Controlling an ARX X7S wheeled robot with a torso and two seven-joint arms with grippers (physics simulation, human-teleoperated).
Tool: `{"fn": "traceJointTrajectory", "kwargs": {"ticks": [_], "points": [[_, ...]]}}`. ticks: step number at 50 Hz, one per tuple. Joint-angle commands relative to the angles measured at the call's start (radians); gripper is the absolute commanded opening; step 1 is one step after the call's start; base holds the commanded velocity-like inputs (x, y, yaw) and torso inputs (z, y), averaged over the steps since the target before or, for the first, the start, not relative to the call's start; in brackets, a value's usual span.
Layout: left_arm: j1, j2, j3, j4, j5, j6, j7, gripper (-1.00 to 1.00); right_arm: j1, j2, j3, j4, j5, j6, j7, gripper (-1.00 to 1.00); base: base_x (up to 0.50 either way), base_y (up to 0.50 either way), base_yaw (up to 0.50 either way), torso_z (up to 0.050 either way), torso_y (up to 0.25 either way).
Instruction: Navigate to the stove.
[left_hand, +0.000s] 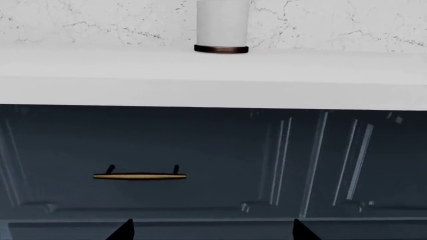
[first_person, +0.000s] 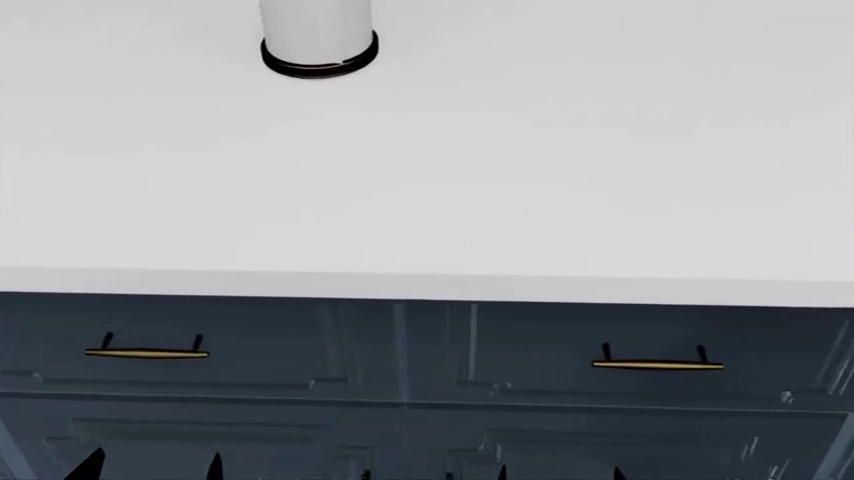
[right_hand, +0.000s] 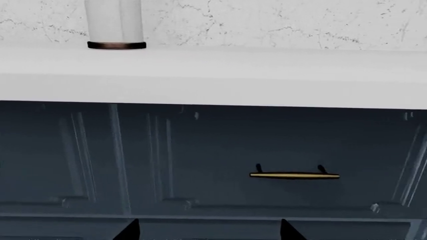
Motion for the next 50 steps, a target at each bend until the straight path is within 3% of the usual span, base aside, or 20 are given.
{"fn": "traceJointTrajectory", "kwargs": {"ticks": [1, 50], "points": [[-0.001, -0.006, 0.007, 0.002, -0.008, 0.0, -0.006, 1.0, -0.001, 0.007, -0.008, -0.003, 0.005, 0.0, 0.007, 1.0, -0.01, -0.5, 0.0, 0.0, 0.0], [-0.007, -0.029, 0.039, -0.003, -0.028, 0.009, -0.027, 1.0, 0.001, 0.031, -0.035, -0.005, 0.025, -0.006, 0.035, 1.0, -0.01, -0.5, 0.0, 0.0, 0.0]]}}
